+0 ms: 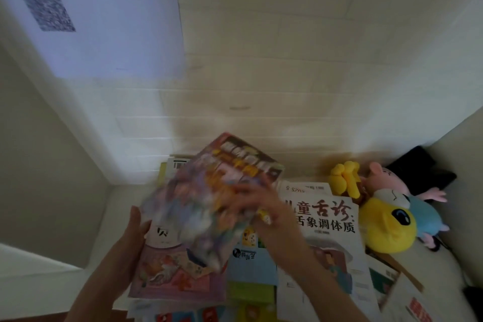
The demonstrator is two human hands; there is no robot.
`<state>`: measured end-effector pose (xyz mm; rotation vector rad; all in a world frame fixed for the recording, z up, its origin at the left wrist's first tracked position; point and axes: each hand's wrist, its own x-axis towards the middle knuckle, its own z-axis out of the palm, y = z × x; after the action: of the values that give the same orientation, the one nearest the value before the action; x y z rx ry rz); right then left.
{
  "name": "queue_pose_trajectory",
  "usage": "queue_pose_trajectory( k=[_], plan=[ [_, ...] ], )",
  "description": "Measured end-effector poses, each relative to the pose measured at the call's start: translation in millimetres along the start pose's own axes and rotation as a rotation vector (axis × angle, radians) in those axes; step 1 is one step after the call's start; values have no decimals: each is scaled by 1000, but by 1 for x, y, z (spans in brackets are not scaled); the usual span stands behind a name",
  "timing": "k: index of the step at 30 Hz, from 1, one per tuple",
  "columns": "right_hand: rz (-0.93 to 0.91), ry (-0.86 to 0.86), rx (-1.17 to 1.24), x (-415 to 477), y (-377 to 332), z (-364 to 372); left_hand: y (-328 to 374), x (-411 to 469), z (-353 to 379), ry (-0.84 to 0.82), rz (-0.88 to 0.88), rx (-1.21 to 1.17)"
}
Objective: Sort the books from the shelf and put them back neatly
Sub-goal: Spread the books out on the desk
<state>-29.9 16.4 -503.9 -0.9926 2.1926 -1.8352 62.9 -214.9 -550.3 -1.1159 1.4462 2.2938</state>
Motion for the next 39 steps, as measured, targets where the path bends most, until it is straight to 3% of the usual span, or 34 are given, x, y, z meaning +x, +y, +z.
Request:
queue_pose_trajectory(
  k=[3,5,7,10,12,14,19,22,25,27,29,39],
  plan=[
    [137,-259,-113,-28,54,20,1,-2,-4,-92,-42,13],
    [309,-233,-31,-37,65,16,-2,-4,-3,-124,-26,148],
    [385,-84,36,-35,63,5,-3,-6,-1,-79,37,268],
    [464,42,-107,-26,61,-10,-3,-11,6,13,96,378],
    [584,-63,-299,-28,63,-8,-8,-10,8,50,118,384],
    [573,-179,-449,-34,68,5,-12,-9,12,64,138,360],
    [608,-37,-563,-41,78,31,-12,-10,22,80,177,366],
    [598,-112,-743,-38,86,45,-17,-4,22,86,203,372],
    [674,-157,-750,-37,82,49,-23,-1,21,112,237,360],
    [602,46,-686,-32,72,43,-25,0,21,121,264,310],
    [677,96,-477,-25,72,25,-25,1,17,146,274,277],
    [910,9,-581,16,74,2,-17,-3,-28,286,207,74]
  ],
)
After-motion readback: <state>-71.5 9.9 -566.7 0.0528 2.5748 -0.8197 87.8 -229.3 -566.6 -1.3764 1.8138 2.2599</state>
